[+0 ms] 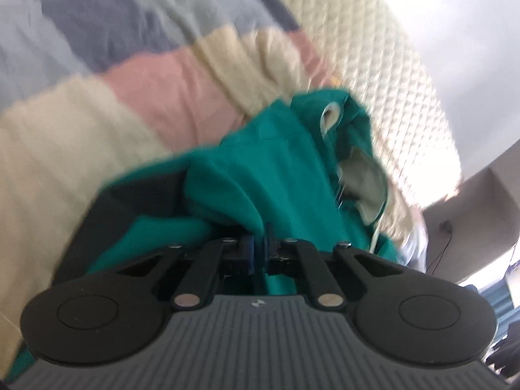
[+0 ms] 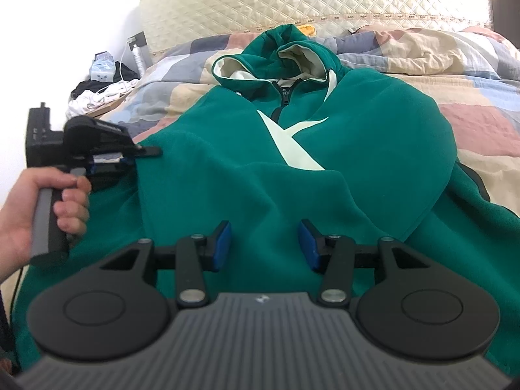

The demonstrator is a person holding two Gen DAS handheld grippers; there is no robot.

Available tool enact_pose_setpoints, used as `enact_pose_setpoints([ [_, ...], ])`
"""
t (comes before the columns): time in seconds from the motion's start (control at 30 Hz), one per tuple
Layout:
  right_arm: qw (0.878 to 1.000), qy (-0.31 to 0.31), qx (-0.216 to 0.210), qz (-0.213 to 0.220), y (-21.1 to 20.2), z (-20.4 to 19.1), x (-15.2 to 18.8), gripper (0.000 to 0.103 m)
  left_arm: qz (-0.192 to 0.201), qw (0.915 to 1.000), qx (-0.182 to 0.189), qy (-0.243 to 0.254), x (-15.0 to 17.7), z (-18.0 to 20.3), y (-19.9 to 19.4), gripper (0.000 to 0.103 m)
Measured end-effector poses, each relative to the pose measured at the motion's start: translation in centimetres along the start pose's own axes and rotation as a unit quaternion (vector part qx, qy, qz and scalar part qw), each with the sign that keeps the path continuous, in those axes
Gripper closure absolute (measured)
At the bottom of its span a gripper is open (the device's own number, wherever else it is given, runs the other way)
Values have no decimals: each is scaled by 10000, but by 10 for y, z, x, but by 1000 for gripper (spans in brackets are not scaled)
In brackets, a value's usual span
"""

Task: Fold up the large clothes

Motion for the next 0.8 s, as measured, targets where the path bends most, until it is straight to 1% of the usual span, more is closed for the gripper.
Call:
enact_pose_setpoints([
  [0.07,10000,-63,-7,36,-2,-3,0,53,284,9996,16,7,-10,1,-14,98],
  [0.13,9997,-240,-44,96,-4,-9,0,53,531,9985,-9,-140,-19,-3,-27,98],
  [0.2,9987,-491,-65,137,-4,-18,1,53,703,9970,-145,-292,-25,-12,-37,98],
  [0.27,9974,-705,-141,109,-2,-27,4,54,783,9957,-226,-447,-31,-22,-42,98],
  [0.37,9964,-795,-288,29,-1,-33,7,55,820,9943,-412,-544,-37,-38,-43,98],
  [0.5,9959,-852,-303,75,-6,-35,6,55,805,9927,-636,-642,-42,-59,-41,98],
  [0.63,9960,-854,-242,78,-8,-34,6,55,704,9931,-730,-586,-42,-62,-40,97],
  [0.73,9966,-774,-179,-216,5,-29,10,56,565,9943,-762,-482,-40,-54,-38,96],
  [0.8,9969,-613,-245,-424,12,-24,12,56,462,9937,-969,-333,-38,-45,-40,90],
])
Point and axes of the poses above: each gripper's, at about its wrist camera, not at the fingertips, and y roughly the way its jaws point, z to its right, x to its underside, the point moved 5 cm from there along y, roughly the way its jaws point, and after that the axes turned 11 degrees about -z, right-handed, at the moved point
